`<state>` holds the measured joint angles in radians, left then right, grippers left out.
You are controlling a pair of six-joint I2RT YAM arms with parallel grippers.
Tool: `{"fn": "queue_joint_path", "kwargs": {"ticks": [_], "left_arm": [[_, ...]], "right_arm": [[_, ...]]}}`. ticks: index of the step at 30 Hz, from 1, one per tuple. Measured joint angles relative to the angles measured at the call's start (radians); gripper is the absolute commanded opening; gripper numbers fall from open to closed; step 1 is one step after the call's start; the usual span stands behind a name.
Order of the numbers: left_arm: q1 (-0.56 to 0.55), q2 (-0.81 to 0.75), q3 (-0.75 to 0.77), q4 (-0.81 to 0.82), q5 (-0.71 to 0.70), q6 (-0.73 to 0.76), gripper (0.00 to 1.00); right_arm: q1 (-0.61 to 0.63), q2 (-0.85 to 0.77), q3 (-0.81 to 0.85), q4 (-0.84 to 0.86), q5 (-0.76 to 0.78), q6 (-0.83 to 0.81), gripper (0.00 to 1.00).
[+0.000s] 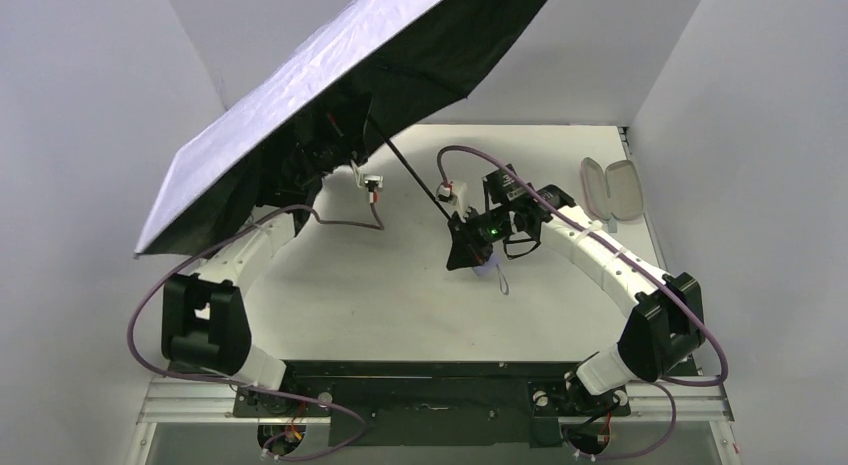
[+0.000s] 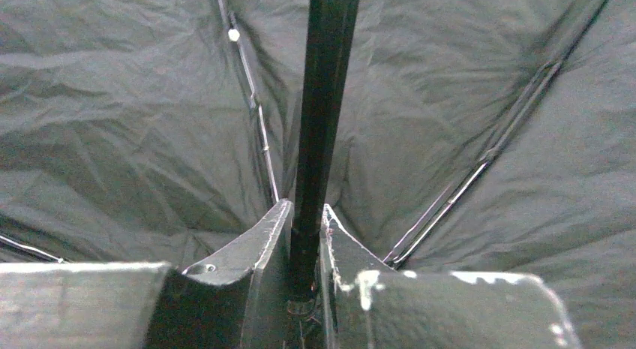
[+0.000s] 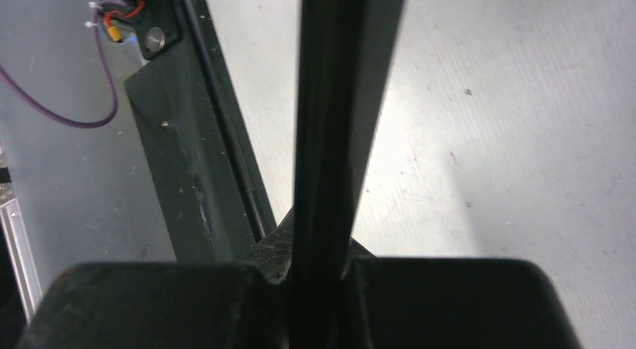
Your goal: Open the umbrella
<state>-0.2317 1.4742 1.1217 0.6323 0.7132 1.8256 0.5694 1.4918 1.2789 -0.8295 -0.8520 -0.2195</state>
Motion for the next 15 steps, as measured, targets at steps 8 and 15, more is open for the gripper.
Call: {"fn": "queue_joint_path", "kwargs": {"ticks": [8,15], "left_arm": [[0.043,0.145,0.164,0.016,0.008,0.021,0.08],[0.109,0.264,0.327,0.017,0.096,0.02,0.03]], "right_arm": [[-0.015,-0.002,-0.026,0.082,0.102,0.006,0.0],[-0.014,-0.013,-0.022,0.216,0.211,0.019,0.0]]}}
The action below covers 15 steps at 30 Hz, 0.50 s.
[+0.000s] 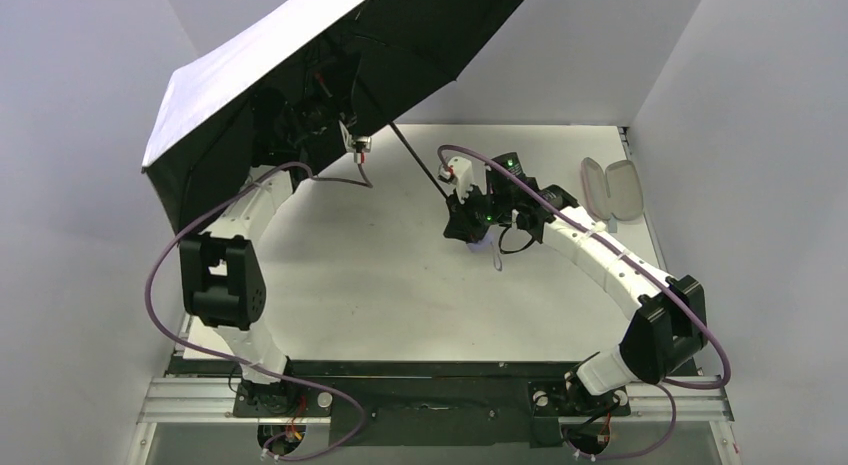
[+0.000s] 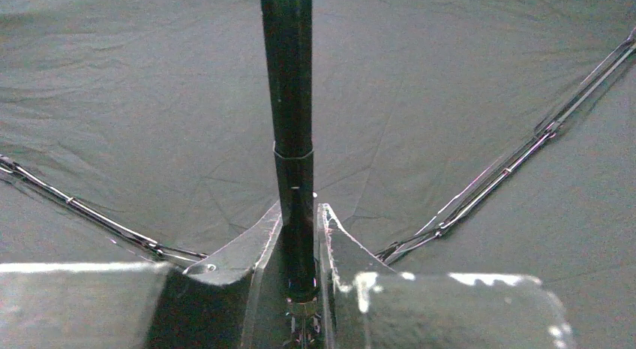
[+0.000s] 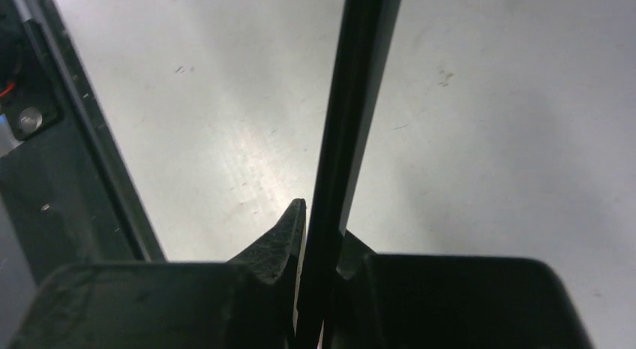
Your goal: Open the umbrella
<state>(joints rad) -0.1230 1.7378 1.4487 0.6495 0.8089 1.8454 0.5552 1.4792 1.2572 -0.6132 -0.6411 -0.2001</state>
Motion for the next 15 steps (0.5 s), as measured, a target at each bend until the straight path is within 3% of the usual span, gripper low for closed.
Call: {"fn": "queue_joint_path", "kwargs": {"ticks": [8,15], "left_arm": [[0.007,0.124,0.187,-0.025,0.05,-0.005,0.0],[0.011,0.13,0.195,0.003,0.071,-0.013,0.1]], "right_arm": [[0.002,-0.014,-0.012,0.105,0.118,0.002,0.0],[0.005,-0.015,-0.011,0.115,0.14,-0.023,0.0]]}}
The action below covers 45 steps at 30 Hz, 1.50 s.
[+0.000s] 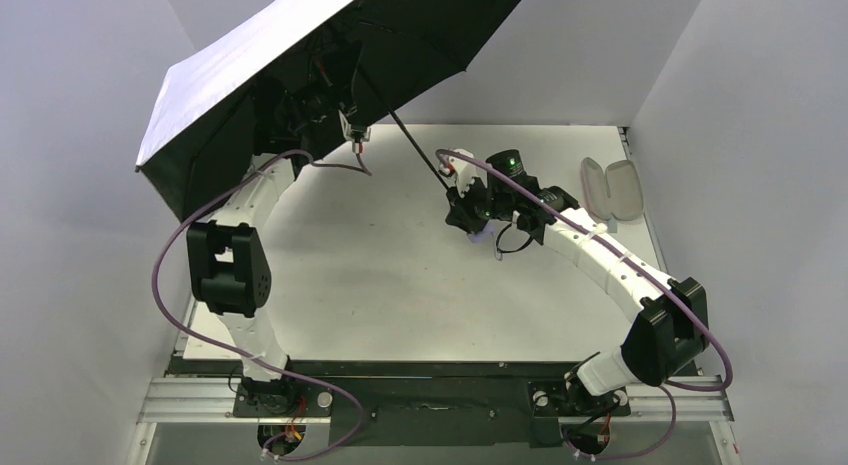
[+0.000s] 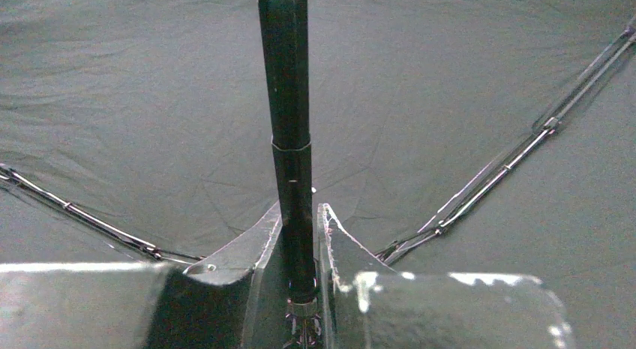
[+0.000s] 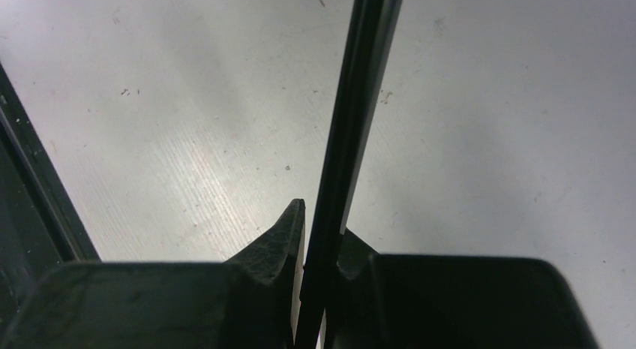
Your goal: Open the umbrella
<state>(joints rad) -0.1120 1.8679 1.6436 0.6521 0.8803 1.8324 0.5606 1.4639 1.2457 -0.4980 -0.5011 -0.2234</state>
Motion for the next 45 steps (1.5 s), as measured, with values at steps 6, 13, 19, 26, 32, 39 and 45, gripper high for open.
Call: {"fn": "queue_joint_path", "kwargs": {"ticks": [6,13,19,26,32,39,45], "left_arm": [[-0.003,-0.1,-0.192,0.063,-0.06,-0.014,0.17],[-0.087,-0.214,-0.372,0.115,-0.277,0.021,0.51],[-0.166,-0.268,-0.502,0.133,-0.429,0.058,0.64],[-0.227,-0.47,-0.695,0.046,-0.461,0.05,0.79],[-0.238,-0.648,-0.768,-0.21,-0.415,0.029,0.87],[-0.24,-0.889,-0.865,-0.455,-0.373,-0.032,0.87],[-0.249,-1.133,-0.943,-0.697,-0.346,-0.113,0.87]], "right_arm": [[0.009,0.0,0.025,-0.084,-0.047,0.0,0.0],[0.018,0.001,0.055,-0.254,-0.163,0.0,0.0],[0.024,0.011,0.055,-0.396,-0.209,-0.003,0.0],[0.038,0.012,0.055,-0.434,-0.249,0.001,0.0],[0.044,0.036,0.072,-0.402,-0.278,0.023,0.0],[0.05,0.061,0.072,-0.276,-0.272,0.127,0.0],[0.076,0.061,-0.033,-0.016,-0.216,0.306,0.0]]}}
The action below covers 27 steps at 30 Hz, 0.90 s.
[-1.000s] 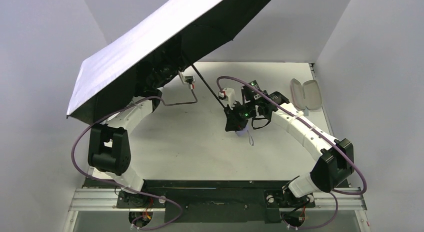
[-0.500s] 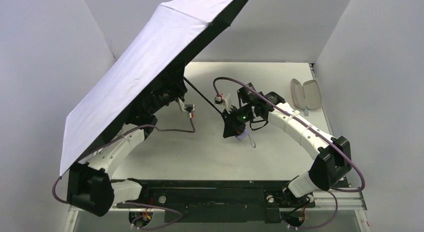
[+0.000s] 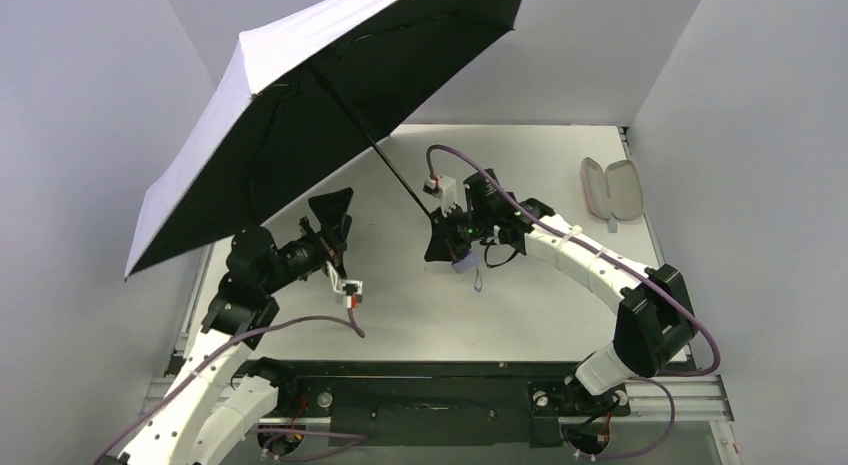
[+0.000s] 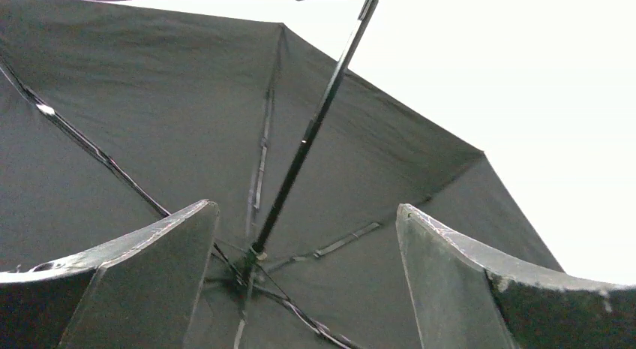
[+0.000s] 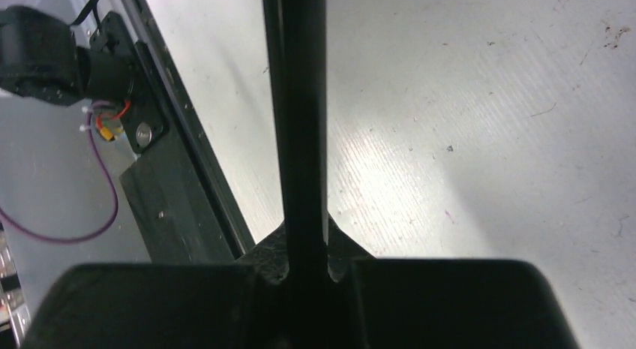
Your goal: Open the umbrella
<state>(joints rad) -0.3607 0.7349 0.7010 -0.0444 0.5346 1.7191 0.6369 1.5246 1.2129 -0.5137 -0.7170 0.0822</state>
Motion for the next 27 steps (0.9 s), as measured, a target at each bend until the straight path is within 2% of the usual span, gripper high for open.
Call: {"fn": "queue_joint_path", "kwargs": {"ticks": [8,14,15,16,22,27], "left_arm": [[-0.016,-0.227,-0.039,-0.324,-0.003,-0.15,0.89],[-0.02,-0.293,-0.019,-0.605,-0.011,-0.308,0.9],[-0.021,-0.297,-0.019,-0.641,-0.022,-0.348,0.93],[-0.023,-0.3,-0.019,-0.666,-0.035,-0.378,0.96],[-0.023,-0.321,-0.025,-0.794,-0.126,-0.546,0.97],[-0.023,-0.406,-0.054,-0.885,-0.168,-0.631,0.97]], "right_arm": [[0.081,0.0,-0.103,0.227,0.106,0.122,0.0],[0.135,0.024,-0.127,0.333,0.175,0.166,0.0],[0.143,0.03,-0.137,0.357,0.191,0.176,0.0],[0.152,0.034,-0.15,0.381,0.206,0.186,0.0],[0.209,0.063,-0.225,0.491,0.285,0.228,0.01],[0.232,0.112,-0.257,0.534,0.317,0.23,0.1]]}}
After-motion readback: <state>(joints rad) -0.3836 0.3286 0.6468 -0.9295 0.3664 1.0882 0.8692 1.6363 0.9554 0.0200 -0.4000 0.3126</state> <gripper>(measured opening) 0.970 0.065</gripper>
